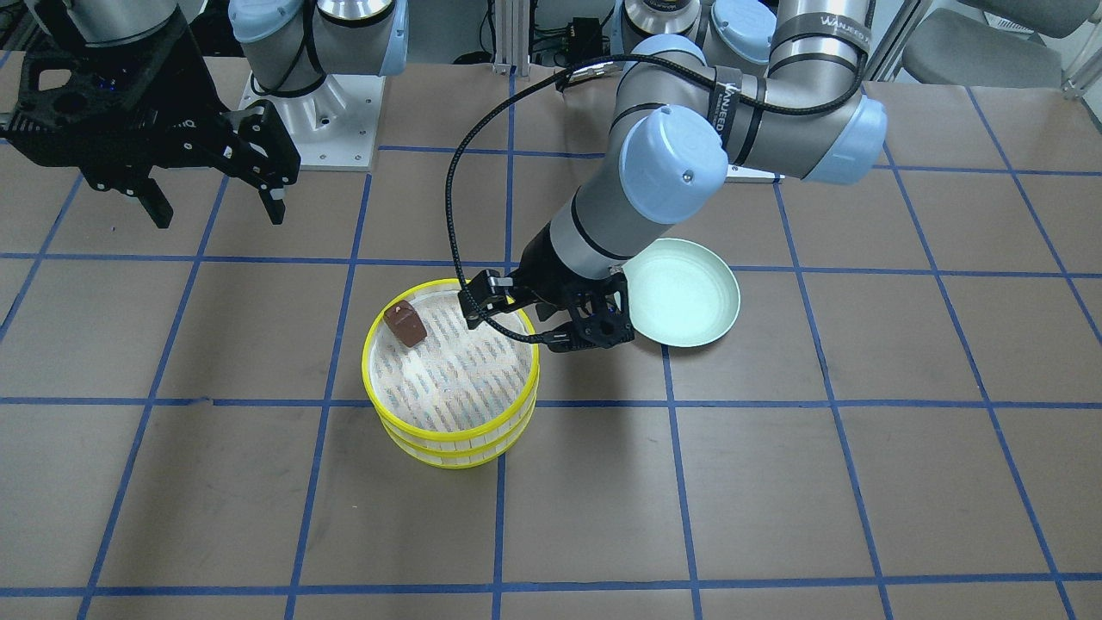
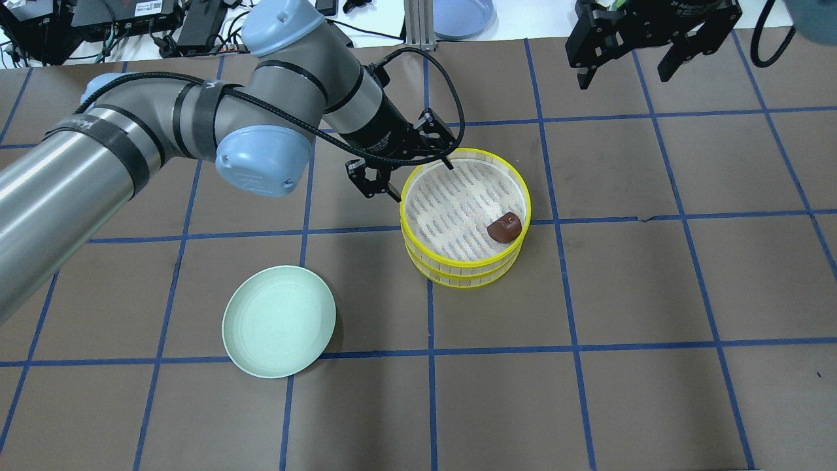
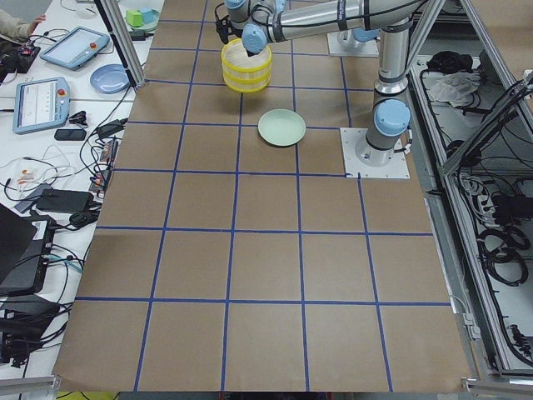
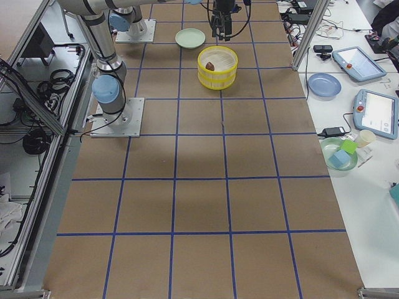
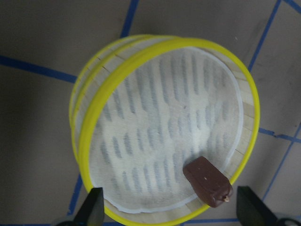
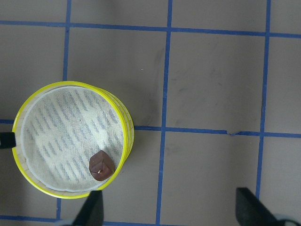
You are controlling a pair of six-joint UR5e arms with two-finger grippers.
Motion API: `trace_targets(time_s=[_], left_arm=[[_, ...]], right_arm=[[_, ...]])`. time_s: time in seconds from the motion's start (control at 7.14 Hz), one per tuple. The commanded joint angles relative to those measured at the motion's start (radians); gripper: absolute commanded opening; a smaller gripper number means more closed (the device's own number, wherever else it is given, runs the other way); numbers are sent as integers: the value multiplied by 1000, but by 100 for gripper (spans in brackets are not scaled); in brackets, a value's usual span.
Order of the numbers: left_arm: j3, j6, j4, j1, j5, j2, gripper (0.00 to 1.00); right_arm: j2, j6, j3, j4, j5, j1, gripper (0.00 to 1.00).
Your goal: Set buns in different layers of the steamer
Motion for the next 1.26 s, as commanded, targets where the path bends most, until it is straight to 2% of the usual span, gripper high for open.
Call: trace_targets(time_s=[0.0, 0.14, 0.42, 0.7, 1.12], left_arm=[[3, 176, -67, 110, 118, 86, 100], [11, 308, -114, 153, 161, 144, 100], [47, 514, -267, 210, 343, 239, 100], [48, 526, -297, 215, 421, 308, 100], [37, 526, -296, 209, 441, 361, 100]], right_arm=[[-2, 0, 0, 2, -12, 1, 100], [-2, 0, 0, 4, -14, 1, 100], [-8, 0, 12, -1, -14, 1, 100], [-9, 0, 18, -1, -14, 1, 100], [-14, 0, 22, -1, -14, 1, 100]])
